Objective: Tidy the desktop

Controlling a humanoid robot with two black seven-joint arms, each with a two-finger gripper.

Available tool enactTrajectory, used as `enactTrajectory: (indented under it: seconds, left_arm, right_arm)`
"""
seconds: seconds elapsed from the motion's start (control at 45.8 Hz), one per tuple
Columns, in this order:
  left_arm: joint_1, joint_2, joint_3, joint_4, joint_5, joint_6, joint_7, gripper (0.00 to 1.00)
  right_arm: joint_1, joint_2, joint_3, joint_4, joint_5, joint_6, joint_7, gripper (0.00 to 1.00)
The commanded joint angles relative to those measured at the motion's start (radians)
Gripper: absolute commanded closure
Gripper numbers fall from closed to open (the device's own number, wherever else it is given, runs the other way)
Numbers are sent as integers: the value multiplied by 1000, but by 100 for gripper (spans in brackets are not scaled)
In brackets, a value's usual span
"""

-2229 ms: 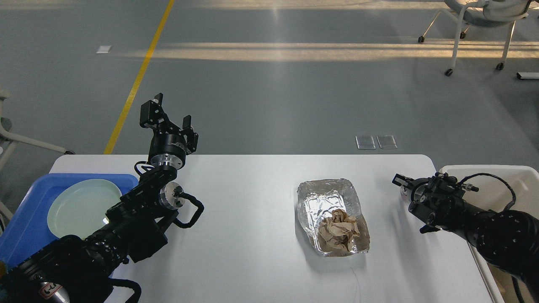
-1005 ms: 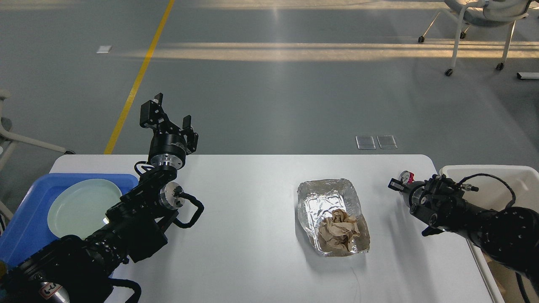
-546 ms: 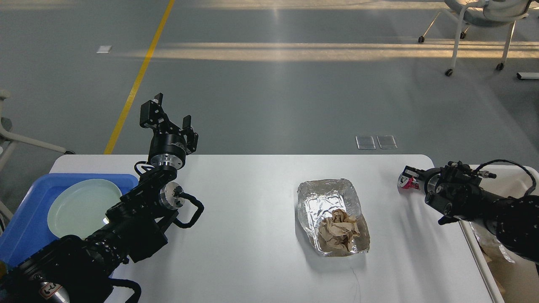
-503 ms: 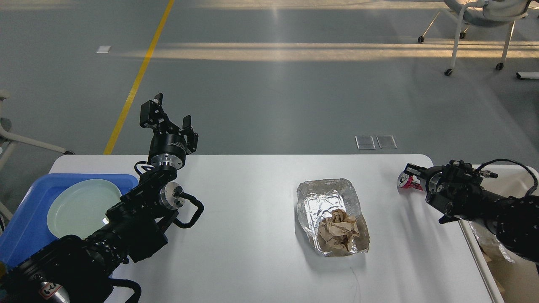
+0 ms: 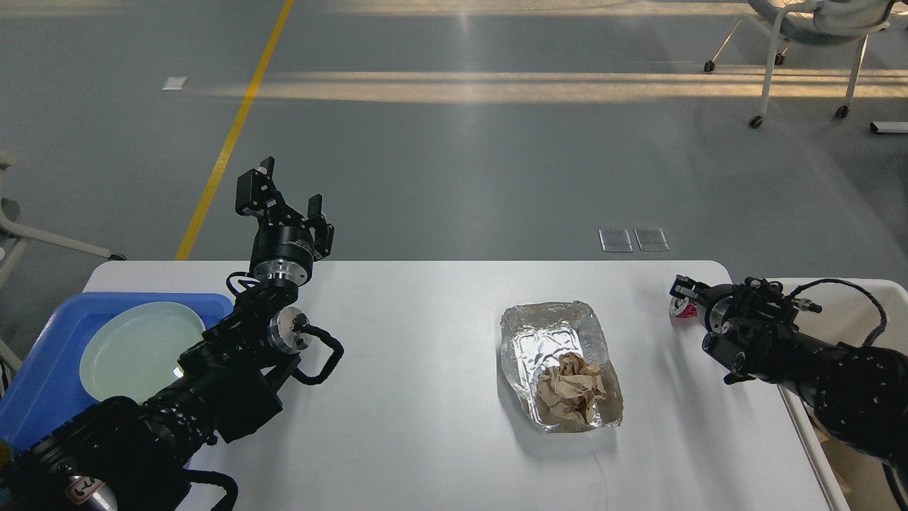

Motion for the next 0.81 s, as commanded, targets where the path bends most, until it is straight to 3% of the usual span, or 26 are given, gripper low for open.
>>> enactTrajectory:
  seconds: [0.0,0.787]
  left_arm:
    - [0,0,0,0,0,0,0,1]
    - [0,0,0,-1,0,0,0,1]
  right_arm:
    - [-19,17,0,-16,0,-1,0,38]
    - [-68,53,-20,-42,-4,-19,0,46]
